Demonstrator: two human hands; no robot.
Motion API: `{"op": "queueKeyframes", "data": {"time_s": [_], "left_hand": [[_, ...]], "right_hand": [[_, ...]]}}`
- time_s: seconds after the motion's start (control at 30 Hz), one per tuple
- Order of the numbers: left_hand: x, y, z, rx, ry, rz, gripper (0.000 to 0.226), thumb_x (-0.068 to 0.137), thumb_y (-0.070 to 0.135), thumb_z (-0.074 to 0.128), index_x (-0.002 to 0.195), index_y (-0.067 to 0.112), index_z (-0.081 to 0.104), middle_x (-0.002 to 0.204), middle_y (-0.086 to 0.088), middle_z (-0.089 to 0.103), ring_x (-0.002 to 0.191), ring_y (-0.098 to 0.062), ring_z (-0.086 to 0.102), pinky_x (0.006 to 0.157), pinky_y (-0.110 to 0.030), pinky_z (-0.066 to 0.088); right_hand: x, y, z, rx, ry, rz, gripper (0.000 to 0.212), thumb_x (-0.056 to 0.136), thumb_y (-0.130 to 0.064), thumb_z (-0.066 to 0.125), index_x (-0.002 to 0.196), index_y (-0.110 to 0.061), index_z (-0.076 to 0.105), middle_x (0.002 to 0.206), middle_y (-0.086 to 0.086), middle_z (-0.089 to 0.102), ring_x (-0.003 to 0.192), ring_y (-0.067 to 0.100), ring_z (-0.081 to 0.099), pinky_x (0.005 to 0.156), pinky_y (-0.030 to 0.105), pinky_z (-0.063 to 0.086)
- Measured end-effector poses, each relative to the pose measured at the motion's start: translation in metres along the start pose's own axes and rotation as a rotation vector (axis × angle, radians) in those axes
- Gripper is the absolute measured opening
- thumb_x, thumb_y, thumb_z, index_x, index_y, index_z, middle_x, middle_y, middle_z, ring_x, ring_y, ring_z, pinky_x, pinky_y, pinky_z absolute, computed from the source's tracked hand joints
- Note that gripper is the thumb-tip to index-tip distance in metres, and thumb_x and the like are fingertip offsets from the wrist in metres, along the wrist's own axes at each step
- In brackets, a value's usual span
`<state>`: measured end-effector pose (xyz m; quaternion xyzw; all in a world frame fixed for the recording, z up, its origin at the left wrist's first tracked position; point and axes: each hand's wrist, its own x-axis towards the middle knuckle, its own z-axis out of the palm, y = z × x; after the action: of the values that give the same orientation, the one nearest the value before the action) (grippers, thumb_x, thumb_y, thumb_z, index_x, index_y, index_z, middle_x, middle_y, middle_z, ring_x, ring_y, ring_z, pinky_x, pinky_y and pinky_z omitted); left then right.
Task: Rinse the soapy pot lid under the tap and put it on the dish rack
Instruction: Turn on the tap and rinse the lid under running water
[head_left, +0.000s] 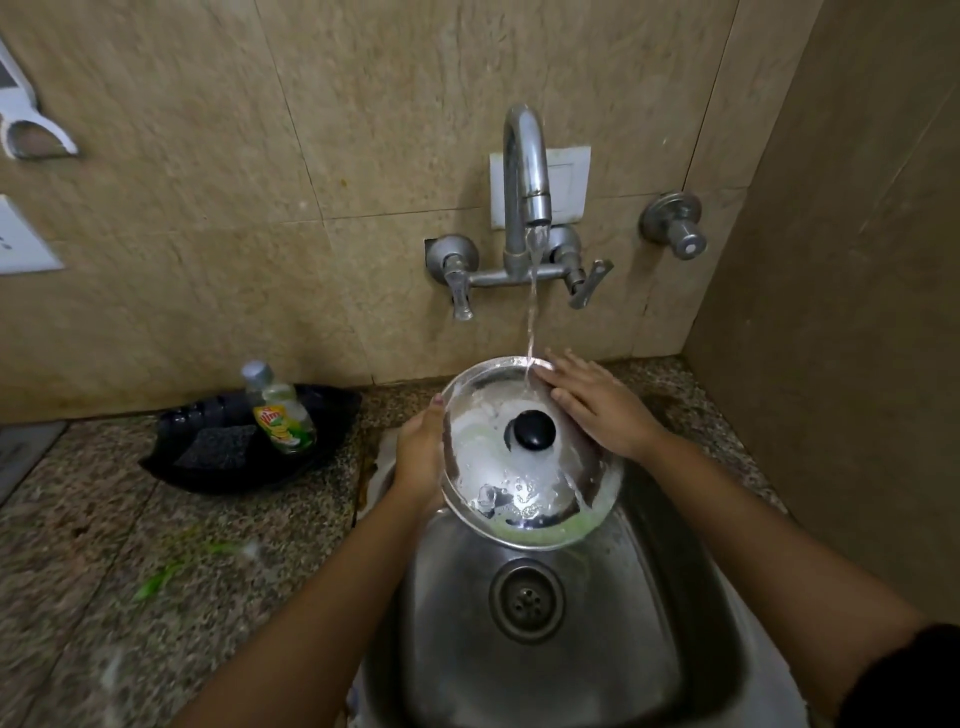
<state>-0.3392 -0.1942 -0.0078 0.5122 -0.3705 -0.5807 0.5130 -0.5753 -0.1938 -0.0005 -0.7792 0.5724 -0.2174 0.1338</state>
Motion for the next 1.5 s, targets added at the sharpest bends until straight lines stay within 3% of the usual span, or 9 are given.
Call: {"op": "queueKeyframes", "data": {"time_s": [0.2,0.3,0.5,0.73,0.97,1.07,1.27,1.4,1.5], "left_hand": [[-0.017,0.001,0.021,0.139,-0.097,0.070,0.037,0.096,0.032,0.051,0.087,0.000,0.065,0.062,-0.010,0.059,0.052,-0.018,0.052,0.051,-0.026,0.043],[-0.016,-0.004,0.010,0.024,0.020,0.030,0.033,0.095,0.032,0.053,0.087,0.005,0.069,0.085,-0.019,0.069,0.079,-0.032,0.065,0.078,-0.044,0.054],[-0.015,-0.013,0.002,-0.148,0.125,-0.144,0.037,0.091,0.051,0.049,0.097,0.019,0.067,0.104,-0.013,0.071,0.101,-0.033,0.066,0.096,-0.052,0.049],[-0.008,0.018,0.004,0.460,-0.004,0.056,0.039,0.098,0.039,0.044,0.082,0.012,0.067,0.069,-0.001,0.063,0.068,-0.016,0.060,0.058,-0.017,0.047],[-0.001,0.005,-0.005,0.207,0.205,-0.036,0.035,0.093,0.037,0.054,0.072,0.012,0.067,0.078,-0.012,0.067,0.075,-0.024,0.062,0.075,-0.037,0.053],[-0.006,0.003,0.003,0.234,0.200,-0.048,0.035,0.095,0.036,0.051,0.073,0.012,0.064,0.072,-0.007,0.063,0.071,-0.020,0.058,0.065,-0.029,0.046],[-0.002,-0.001,-0.009,0.054,0.369,-0.204,0.035,0.096,0.034,0.050,0.090,0.003,0.065,0.072,-0.007,0.061,0.076,-0.026,0.060,0.075,-0.032,0.050],[-0.002,-0.005,-0.015,-0.035,0.483,-0.263,0.036,0.099,0.032,0.046,0.082,0.004,0.060,0.055,-0.006,0.055,0.042,-0.014,0.054,0.038,-0.017,0.040],[-0.008,-0.013,-0.009,0.025,0.496,-0.235,0.039,0.101,0.032,0.041,0.109,0.001,0.063,0.090,-0.020,0.064,0.081,-0.028,0.065,0.066,-0.018,0.049]], "right_hand": [[0.038,-0.056,0.007,0.371,-0.128,-0.140,0.027,0.090,-0.024,0.064,0.116,-0.025,0.068,0.143,0.000,0.051,0.138,0.011,0.035,0.112,0.037,0.019],[0.032,-0.039,0.005,0.517,0.139,0.178,0.012,0.089,-0.024,0.065,0.099,-0.031,0.067,0.106,0.004,0.071,0.086,0.011,0.065,0.080,0.041,0.053],[0.038,-0.024,0.001,0.155,0.328,0.439,0.016,0.094,-0.038,0.051,0.090,-0.023,0.055,0.085,-0.001,0.066,0.078,0.021,0.060,0.063,0.034,0.043],[0.065,-0.052,-0.009,0.252,-0.190,0.052,0.027,0.088,-0.044,0.061,0.095,-0.021,0.074,0.089,-0.002,0.072,0.086,0.014,0.066,0.081,0.034,0.050],[0.044,-0.025,0.017,0.024,0.084,0.067,0.033,0.098,-0.041,0.045,0.118,-0.026,0.065,0.123,-0.001,0.064,0.116,0.021,0.056,0.097,0.039,0.041],[0.039,-0.037,0.027,-0.019,-0.078,-0.205,0.041,0.099,-0.047,0.035,0.133,-0.034,0.053,0.149,-0.009,0.042,0.139,0.012,0.033,0.109,0.039,0.020],[-0.024,-0.008,0.021,-0.134,-0.078,-0.026,0.050,0.101,-0.040,0.021,0.150,-0.036,0.014,0.159,-0.011,0.015,0.147,0.007,0.007,0.121,0.044,0.013],[-0.078,-0.026,0.053,-0.080,0.015,-0.275,0.047,0.100,-0.027,0.038,0.147,-0.027,0.034,0.154,-0.008,0.032,0.144,0.004,0.024,0.116,0.037,0.030],[-0.068,-0.043,0.066,-0.114,-0.019,-0.447,0.043,0.101,-0.025,0.041,0.143,-0.018,0.044,0.151,-0.003,0.040,0.144,0.009,0.027,0.117,0.032,0.026]]}}
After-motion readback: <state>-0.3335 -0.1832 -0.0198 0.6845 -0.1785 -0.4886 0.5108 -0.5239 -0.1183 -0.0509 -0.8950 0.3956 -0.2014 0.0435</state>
